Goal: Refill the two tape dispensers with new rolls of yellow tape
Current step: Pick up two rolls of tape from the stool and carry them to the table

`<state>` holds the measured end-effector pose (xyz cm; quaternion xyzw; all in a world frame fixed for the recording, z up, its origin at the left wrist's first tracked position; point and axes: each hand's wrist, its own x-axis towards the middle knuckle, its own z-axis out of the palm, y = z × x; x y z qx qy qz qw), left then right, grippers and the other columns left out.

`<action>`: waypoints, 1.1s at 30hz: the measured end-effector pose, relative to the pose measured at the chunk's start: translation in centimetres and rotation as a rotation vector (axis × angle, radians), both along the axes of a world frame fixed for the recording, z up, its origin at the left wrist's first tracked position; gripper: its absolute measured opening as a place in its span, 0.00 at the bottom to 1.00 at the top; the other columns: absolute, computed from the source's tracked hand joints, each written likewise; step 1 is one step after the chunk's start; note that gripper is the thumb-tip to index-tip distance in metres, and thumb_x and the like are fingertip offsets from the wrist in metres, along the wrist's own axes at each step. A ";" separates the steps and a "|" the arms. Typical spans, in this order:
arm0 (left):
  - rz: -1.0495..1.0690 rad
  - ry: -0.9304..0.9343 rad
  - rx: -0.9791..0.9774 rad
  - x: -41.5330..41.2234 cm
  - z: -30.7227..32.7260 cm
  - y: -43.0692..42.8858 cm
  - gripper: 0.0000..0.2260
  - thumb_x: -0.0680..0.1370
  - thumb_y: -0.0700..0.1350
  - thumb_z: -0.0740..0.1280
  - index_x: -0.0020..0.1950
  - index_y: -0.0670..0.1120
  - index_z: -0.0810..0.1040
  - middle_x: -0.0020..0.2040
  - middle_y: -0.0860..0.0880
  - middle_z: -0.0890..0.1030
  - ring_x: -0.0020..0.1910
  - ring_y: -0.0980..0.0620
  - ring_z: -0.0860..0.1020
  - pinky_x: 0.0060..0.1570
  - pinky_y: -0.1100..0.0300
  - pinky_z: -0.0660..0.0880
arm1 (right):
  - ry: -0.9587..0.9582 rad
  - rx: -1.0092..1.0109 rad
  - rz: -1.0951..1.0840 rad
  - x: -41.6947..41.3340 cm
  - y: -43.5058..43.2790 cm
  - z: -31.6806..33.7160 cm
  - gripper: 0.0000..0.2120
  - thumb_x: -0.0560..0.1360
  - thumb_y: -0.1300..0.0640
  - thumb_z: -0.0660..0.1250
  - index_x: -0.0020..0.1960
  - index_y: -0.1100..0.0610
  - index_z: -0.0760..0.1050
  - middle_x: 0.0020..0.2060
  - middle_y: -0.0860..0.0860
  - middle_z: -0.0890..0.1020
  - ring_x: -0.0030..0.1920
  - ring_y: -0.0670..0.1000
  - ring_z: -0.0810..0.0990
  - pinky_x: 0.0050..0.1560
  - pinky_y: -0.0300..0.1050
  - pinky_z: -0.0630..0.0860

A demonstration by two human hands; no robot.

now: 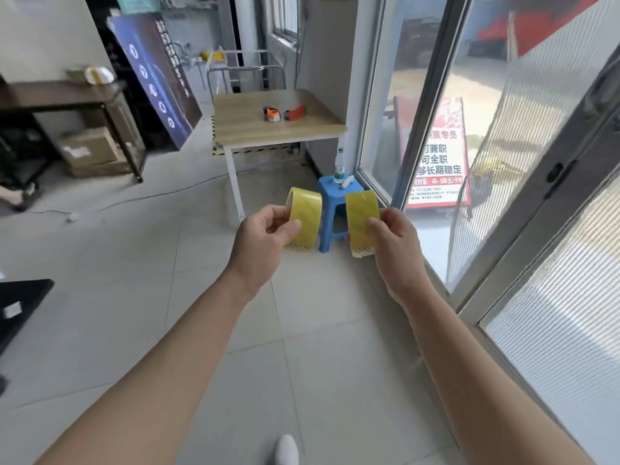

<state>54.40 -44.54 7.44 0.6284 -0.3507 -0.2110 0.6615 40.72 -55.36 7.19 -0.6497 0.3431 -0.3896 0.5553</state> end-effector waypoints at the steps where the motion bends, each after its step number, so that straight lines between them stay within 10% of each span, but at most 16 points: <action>1: 0.016 -0.006 0.004 1.3 -0.2 -0.6 0.08 0.75 0.35 0.65 0.44 0.49 0.77 0.40 0.52 0.80 0.32 0.66 0.77 0.36 0.75 0.72 | -0.008 -0.004 0.010 1.4 -0.8 -0.2 0.08 0.76 0.64 0.59 0.39 0.57 0.70 0.41 0.67 0.79 0.38 0.57 0.81 0.37 0.44 0.76; 9: 0.041 -0.011 0.003 12.2 -0.2 -6.3 0.06 0.75 0.36 0.65 0.47 0.47 0.77 0.42 0.51 0.80 0.41 0.55 0.77 0.41 0.72 0.74 | 0.031 -0.020 0.033 13.4 -6.8 0.6 0.05 0.68 0.54 0.61 0.35 0.53 0.70 0.38 0.62 0.77 0.40 0.61 0.78 0.46 0.65 0.77; 13: 0.034 -0.020 0.013 16.5 0.2 -9.0 0.06 0.76 0.37 0.65 0.47 0.48 0.77 0.41 0.51 0.80 0.40 0.56 0.77 0.40 0.72 0.74 | 0.030 -0.033 0.013 17.8 -9.7 0.8 0.05 0.68 0.53 0.61 0.36 0.53 0.71 0.43 0.71 0.78 0.48 0.71 0.79 0.50 0.65 0.76; 24: 0.100 0.023 0.026 25.6 -0.7 -19.0 0.07 0.75 0.36 0.65 0.45 0.49 0.77 0.43 0.48 0.80 0.44 0.52 0.77 0.48 0.62 0.74 | 0.010 0.012 0.085 28.1 -20.7 -1.3 0.06 0.69 0.53 0.61 0.38 0.55 0.70 0.38 0.58 0.76 0.41 0.65 0.79 0.44 0.52 0.73; 33: 0.196 0.013 0.006 33.0 0.1 -29.9 0.07 0.76 0.37 0.65 0.45 0.49 0.77 0.42 0.50 0.81 0.41 0.56 0.78 0.44 0.69 0.75 | -0.045 0.051 0.157 36.1 -32.6 0.3 0.10 0.68 0.48 0.62 0.40 0.54 0.71 0.49 0.73 0.76 0.51 0.73 0.77 0.50 0.67 0.76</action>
